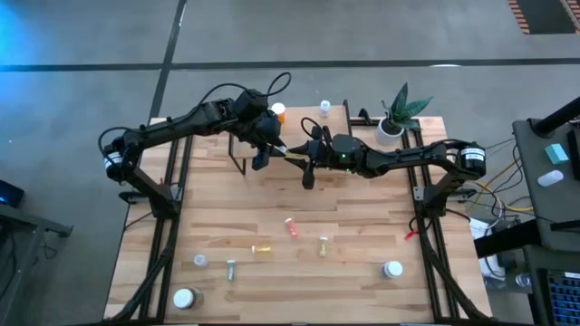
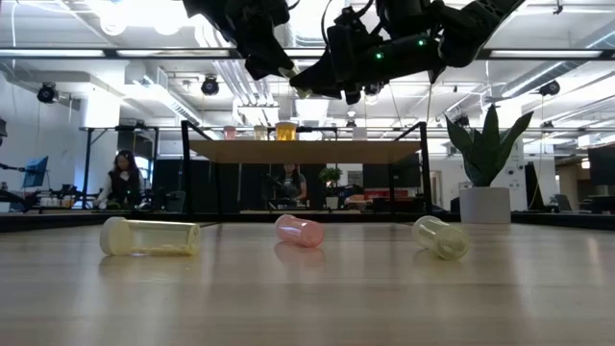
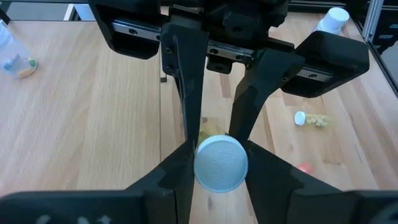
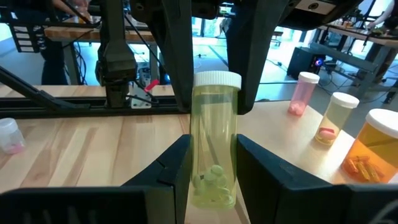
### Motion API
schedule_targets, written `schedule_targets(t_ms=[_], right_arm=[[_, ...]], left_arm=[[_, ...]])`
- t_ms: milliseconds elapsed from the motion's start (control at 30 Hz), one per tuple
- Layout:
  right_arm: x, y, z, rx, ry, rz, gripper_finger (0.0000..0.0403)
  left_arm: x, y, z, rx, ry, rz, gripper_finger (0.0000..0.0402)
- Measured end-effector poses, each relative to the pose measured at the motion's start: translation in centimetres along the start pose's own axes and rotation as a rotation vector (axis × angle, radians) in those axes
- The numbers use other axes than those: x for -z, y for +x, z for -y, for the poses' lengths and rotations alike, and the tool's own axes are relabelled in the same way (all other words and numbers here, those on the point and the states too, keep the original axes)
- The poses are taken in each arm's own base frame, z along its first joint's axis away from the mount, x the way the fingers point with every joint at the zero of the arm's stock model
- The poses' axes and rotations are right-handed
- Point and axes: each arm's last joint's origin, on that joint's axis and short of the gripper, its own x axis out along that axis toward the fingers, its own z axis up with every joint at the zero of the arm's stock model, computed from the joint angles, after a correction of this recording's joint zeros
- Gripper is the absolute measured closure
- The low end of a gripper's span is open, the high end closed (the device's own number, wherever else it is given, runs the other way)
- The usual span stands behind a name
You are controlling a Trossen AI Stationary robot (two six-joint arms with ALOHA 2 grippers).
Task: Pick and place medicine bottles onto shelf by color
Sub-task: Put the right yellow pill bottle on the shelf
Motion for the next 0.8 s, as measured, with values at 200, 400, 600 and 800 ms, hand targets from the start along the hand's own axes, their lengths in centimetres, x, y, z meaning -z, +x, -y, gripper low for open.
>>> schedule_targets(t_ms=[200, 400, 600, 800], right_arm=[[0.0, 0.0, 0.0, 0.0, 0.003, 0.0, 0.0283], [0.0, 0.0, 0.0, -0.001, 0.003, -0.001, 0.0242], [0.1, -0.4, 0.1, 0.06, -0.012, -0.064, 0.019], [-0.9, -1.8, 0.4, 0.119, -0.042, -0.117, 0.0154]], left_arm=[[0.0, 0.0, 0.0, -0.004, 0.0, -0.001, 0.0297], [0.0, 0.0, 0.0, -0.008, 0.0, -0.002, 0.0297], [-0.2, -0.3, -0.1, -0.044, 0.001, -0.01, 0.0297], [-1.0, -1.3, -0.1, -0.067, 0.005, -0.005, 0.0297]])
